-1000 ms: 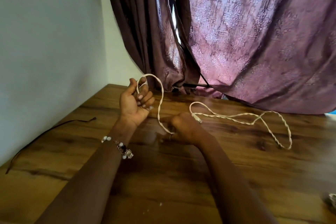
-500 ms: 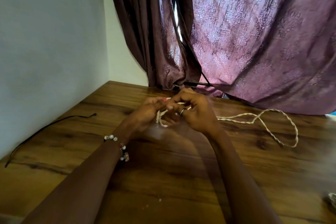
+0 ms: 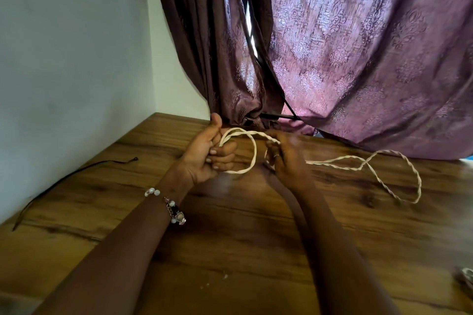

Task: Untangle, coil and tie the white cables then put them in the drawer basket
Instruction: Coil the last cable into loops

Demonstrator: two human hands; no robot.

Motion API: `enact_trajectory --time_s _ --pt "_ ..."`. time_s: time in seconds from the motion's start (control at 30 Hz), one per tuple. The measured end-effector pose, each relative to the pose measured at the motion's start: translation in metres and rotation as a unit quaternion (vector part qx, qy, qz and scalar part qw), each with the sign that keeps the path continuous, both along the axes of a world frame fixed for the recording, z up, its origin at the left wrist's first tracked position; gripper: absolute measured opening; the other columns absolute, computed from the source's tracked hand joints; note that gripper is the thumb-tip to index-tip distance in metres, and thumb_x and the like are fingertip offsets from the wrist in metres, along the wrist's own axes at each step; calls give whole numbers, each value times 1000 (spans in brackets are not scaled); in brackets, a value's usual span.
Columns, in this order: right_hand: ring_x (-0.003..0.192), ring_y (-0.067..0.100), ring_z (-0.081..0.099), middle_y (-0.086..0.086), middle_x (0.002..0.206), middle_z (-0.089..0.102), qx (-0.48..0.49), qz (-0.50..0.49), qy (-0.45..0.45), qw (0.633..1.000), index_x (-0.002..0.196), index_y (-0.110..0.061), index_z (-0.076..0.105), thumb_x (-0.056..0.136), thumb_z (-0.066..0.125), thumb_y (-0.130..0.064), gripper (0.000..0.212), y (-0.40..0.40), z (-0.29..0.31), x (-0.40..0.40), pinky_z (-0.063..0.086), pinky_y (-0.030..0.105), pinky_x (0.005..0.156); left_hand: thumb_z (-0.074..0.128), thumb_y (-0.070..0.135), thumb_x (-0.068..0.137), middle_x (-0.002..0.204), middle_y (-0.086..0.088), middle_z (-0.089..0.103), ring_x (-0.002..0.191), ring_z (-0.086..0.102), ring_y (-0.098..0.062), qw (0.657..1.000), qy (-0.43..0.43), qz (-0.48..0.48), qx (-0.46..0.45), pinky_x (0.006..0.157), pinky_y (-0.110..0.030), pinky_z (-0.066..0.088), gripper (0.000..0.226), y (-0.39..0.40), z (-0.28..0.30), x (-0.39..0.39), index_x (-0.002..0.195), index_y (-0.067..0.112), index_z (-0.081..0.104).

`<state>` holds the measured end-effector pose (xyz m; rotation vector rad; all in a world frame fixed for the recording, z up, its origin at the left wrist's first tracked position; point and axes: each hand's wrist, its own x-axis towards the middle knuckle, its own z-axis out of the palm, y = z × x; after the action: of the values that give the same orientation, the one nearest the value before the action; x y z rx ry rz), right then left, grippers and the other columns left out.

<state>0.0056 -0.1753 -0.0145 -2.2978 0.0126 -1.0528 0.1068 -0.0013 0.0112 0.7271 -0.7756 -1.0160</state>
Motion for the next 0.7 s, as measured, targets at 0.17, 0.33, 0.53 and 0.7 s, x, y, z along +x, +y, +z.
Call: enact_trajectory --time_s 0.17,0.33,0.53,0.7 --pt "103 24 59 8 118 60 -16 -84 37 996 141 -11 31 83 50 -10 61 7 -4 10 47 34 82 58 39 86 37 8 28 27 21 0 996 -71 40 25 33 -13 25 32 5 -1 3 84 9 69" --pt "104 47 48 33 118 46 -161 -159 101 969 148 4 15 80 43 -3 73 4 -16 17 46 52 86 43 23 91 38 5 28 28 21 -4 994 -75 53 50 37 -16 33 26 3 2 -3 95 2 59" --pt "121 35 46 17 135 47 -261 -196 249 912 149 -6 19 99 41 -27 58 4 -25 18 34 49 99 34 35 96 41 7 29 28 22 -1 997 19 67 -23 33 -10 19 29 -3 0 6 85 13 47" --pt "110 28 55 8 116 61 -342 -129 299 881 121 -15 52 96 42 -24 29 21 5 2 31 42 95 31 34 101 48 4 34 31 23 -2 981 75 166 -62 32 -12 19 31 -1 -2 23 82 15 47"
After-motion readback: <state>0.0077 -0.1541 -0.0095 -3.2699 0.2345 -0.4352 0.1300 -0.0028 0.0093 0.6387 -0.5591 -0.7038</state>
